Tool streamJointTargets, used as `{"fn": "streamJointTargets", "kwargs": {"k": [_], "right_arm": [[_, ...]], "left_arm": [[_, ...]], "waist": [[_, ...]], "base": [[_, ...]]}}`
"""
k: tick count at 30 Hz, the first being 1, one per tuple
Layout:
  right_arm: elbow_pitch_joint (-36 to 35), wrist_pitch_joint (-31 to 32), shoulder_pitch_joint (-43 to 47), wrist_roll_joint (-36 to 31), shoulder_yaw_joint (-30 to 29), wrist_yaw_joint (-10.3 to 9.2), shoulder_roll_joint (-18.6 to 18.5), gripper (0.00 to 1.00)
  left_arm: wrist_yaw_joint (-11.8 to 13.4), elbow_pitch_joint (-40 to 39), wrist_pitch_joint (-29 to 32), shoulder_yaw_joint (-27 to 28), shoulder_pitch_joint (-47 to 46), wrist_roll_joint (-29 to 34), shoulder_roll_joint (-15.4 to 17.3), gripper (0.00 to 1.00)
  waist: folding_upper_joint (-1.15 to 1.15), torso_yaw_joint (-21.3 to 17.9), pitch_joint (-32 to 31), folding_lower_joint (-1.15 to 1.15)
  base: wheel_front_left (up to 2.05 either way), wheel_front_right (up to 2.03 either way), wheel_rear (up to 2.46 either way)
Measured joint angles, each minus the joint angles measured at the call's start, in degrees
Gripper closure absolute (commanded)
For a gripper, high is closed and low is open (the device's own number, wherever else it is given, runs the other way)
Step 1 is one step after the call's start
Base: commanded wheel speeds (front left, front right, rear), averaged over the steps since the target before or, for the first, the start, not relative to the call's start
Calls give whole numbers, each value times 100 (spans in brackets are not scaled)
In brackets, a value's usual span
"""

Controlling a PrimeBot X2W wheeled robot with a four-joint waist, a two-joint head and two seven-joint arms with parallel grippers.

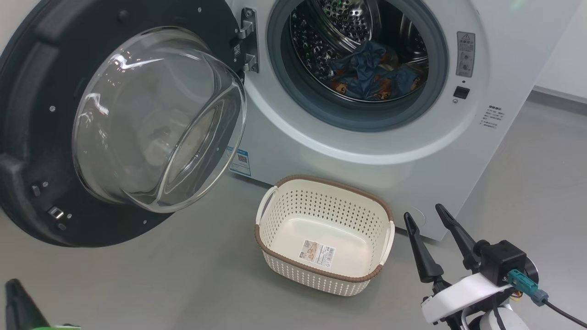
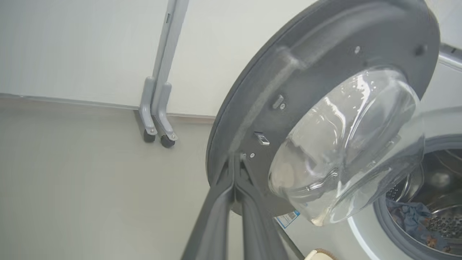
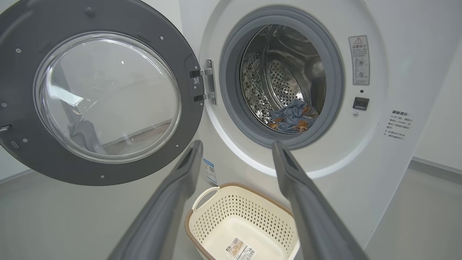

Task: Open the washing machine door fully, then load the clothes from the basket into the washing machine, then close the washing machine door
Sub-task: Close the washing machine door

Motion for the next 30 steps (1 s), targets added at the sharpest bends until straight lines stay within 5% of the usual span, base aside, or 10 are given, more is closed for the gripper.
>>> {"fn": "streamJointTargets", "kwargs": {"k": [13, 24, 30], "right_arm": [[-4, 0, 4, 0, -10, 0, 15, 0], [-12, 0, -80, -11, 99, 0, -100, 0], [-1, 0, -113, -19, 162, 0, -204, 0]], "left_arm": [[-446, -11, 97, 2016, -1154, -3065, -54, 100], [-443, 538, 900, 3187, -2369, -4595, 1057, 100], [-256, 1000, 1141, 3305, -2692, -4680, 1470, 100]], "waist": [[0, -66, 142, 0], [0, -226, 418, 0], [0, -372, 585, 0]], "base": [[0, 0, 0], [0, 0, 0], [0, 0, 0]]}}
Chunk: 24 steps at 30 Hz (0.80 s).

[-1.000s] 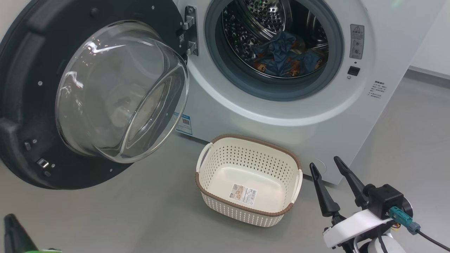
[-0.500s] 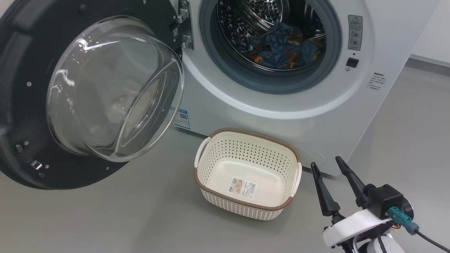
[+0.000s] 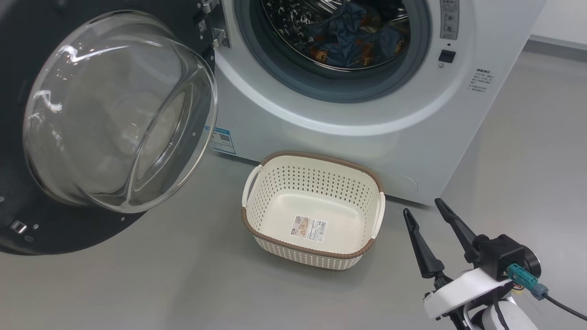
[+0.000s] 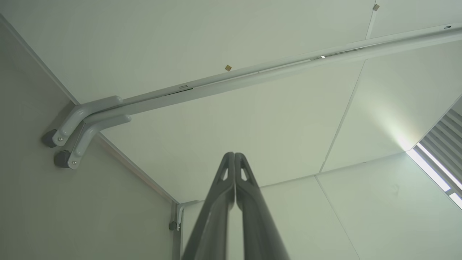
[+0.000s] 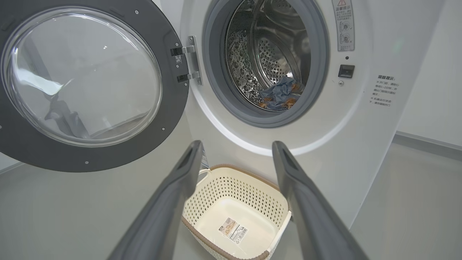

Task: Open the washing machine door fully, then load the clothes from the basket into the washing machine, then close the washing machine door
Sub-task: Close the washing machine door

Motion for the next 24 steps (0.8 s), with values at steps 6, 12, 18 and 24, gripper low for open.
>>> {"fn": "streamJointTargets", "kwargs": {"k": [6, 12, 18, 24], "right_arm": [[35, 0, -124, 1, 93, 0, -89, 0], [63, 0, -140, 1, 153, 0, -183, 0], [92, 0, -203, 1, 279, 0, -256, 0], [125, 0, -220, 2, 330, 0, -319, 0]], "left_arm": [[74, 447, 288, -56, -277, -202, 178, 100], [89, 659, 660, -252, -555, -360, 243, 100], [88, 854, 985, -380, -688, -433, 403, 100], [62, 1072, 1361, -535, -688, -461, 498, 100]], "waist": [[0, -166, 101, 0], [0, -282, 169, 0], [0, -377, 231, 0], [0, -508, 273, 0]], "base": [[0, 0, 0], [0, 0, 0], [0, 0, 0], [0, 0, 0]]}}
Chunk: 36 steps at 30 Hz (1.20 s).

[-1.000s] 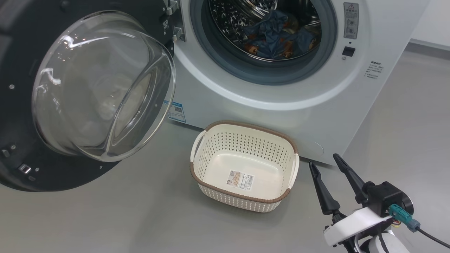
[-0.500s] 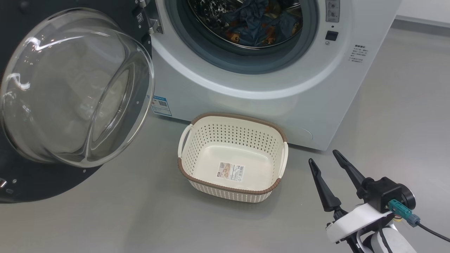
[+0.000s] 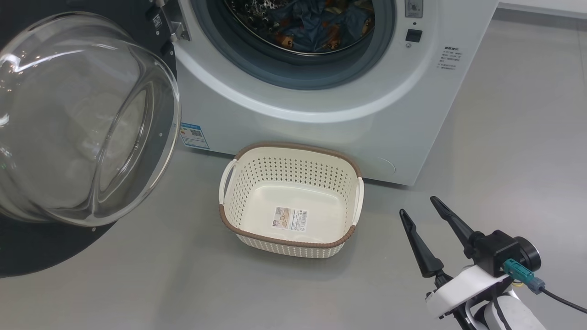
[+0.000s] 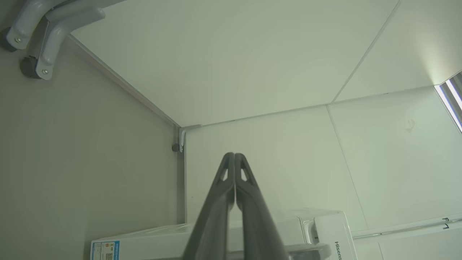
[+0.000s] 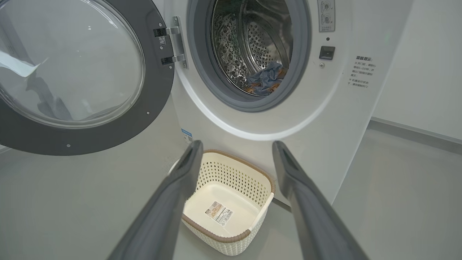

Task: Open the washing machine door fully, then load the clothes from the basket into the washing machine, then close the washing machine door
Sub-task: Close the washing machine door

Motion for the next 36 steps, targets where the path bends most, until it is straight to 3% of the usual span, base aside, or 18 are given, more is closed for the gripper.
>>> {"fn": "streamJointTargets", "kwargs": {"k": [23, 36], "right_arm": [[24, 0, -14, 20, -88, 0, -223, 0], [25, 0, -13, 53, -70, 0, -265, 0]], "left_arm": [[-470, 506, 1049, -402, 2, -244, 157, 100], [-609, 630, 1777, -590, 63, -505, 258, 100]], "waist": [[0, -170, 72, 0], [0, -109, 15, 0]], "base": [[0, 0, 0], [0, 0, 0]]}}
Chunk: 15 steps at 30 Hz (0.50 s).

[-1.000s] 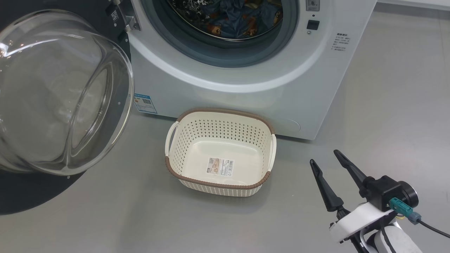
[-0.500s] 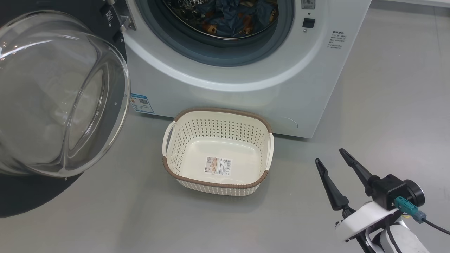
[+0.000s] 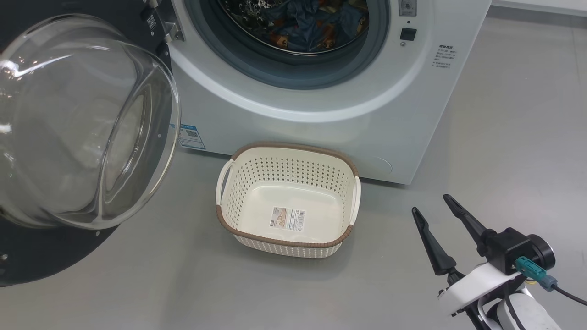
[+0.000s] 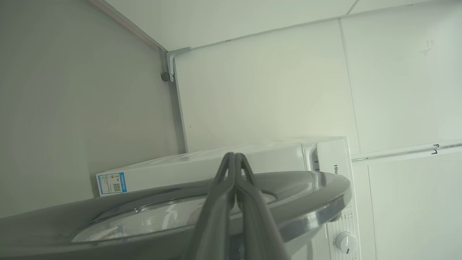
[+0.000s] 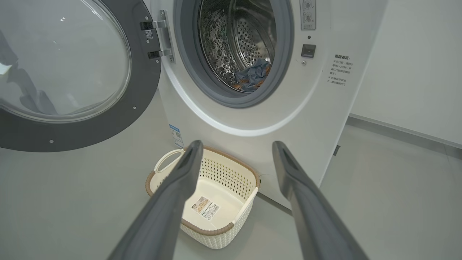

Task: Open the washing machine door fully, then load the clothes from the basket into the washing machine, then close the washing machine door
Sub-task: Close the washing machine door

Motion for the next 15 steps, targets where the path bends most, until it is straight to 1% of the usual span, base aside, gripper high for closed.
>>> {"fn": "streamJointTargets", "kwargs": {"k": [11, 15], "right_arm": [[8, 0, 3, 1, 13, 0, 2, 0], [10, 0, 4, 1, 12, 0, 12, 0]], "left_arm": [[-158, 16, 494, -88, 67, -188, -68, 100], [-177, -43, 704, -186, 150, -194, -70, 100]], "waist": [[0, 61, -68, 0], [0, 79, -95, 0]], "base": [[0, 0, 0], [0, 0, 0]]}}
